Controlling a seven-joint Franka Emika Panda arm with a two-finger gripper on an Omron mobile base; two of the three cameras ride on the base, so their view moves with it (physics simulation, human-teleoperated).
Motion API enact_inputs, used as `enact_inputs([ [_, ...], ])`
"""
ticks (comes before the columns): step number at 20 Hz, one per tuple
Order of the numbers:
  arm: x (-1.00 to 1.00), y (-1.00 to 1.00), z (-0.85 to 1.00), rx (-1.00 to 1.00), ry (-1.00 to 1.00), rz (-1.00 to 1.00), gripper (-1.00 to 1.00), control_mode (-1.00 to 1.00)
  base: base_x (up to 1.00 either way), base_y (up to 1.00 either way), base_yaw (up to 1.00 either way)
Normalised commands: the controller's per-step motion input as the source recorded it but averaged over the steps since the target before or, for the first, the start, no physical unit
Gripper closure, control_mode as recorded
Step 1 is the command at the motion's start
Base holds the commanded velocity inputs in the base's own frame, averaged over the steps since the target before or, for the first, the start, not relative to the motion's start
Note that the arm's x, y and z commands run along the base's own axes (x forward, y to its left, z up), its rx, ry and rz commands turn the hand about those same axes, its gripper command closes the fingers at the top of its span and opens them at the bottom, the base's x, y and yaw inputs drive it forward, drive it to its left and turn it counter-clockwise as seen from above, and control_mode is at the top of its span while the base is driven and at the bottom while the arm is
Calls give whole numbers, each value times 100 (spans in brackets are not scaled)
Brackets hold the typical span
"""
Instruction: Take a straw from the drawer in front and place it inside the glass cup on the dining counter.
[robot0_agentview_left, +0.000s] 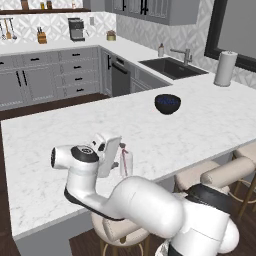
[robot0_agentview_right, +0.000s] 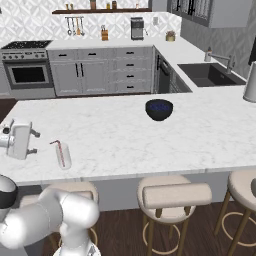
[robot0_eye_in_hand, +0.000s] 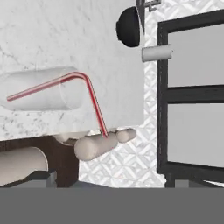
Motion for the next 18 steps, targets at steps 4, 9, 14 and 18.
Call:
enact_inputs([
  [4,-86,-3,100,17,-18,0,-100,-100,0,0,0],
  [9,-76,-60,100,22,-9,0,-100,-100,0,0,0],
  [14,-62,-98,90,39,1,-1,-100,-100,0,0,0],
  [18,-20,-100,37,42,16,-4,-100,-100,0,0,0],
])
